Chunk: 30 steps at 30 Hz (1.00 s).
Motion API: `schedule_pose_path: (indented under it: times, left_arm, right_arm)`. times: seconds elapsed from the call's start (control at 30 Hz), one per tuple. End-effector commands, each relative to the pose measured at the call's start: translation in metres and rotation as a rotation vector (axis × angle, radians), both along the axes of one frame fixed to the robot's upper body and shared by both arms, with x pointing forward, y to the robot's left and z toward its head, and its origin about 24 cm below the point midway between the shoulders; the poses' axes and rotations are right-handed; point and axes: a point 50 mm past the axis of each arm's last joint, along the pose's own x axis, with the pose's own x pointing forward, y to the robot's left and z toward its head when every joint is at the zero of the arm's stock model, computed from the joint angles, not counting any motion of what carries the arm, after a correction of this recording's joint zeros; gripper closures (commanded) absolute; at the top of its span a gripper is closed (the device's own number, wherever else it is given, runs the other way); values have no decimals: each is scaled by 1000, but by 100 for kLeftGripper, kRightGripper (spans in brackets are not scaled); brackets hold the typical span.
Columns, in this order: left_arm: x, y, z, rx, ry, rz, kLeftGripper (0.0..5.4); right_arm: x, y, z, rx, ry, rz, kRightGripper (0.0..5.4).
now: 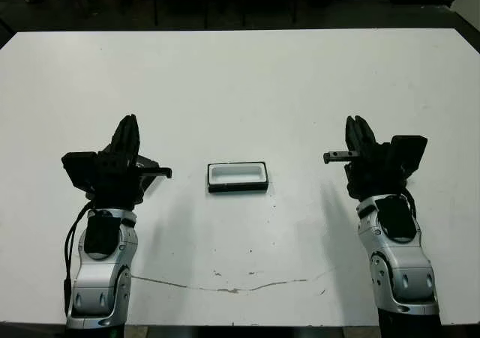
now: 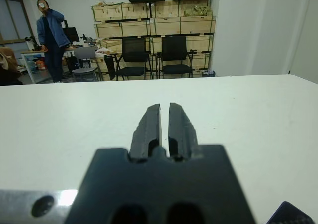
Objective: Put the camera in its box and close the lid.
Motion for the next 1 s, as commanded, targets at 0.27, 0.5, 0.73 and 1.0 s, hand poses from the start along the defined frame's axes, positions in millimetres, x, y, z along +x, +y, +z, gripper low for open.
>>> schedule_pose_path:
  times: [0.27,0.5,0.73,1.0]
  left_arm:
    - [-1,1,-5,11,28,-3,540]
    - [-3,2,-6,5,41,-5,540]
    - [-4,3,-7,8,45,-12,540]
    - [-4,4,-7,30,52,-21,540]
  right_arm:
    - [-12,4,-4,-16,29,-195,530]
    - [-12,12,-2,-54,70,-270,427]
    - [-15,10,-4,-36,76,-287,302]
    - [-35,0,-14,3,88,-304,161]
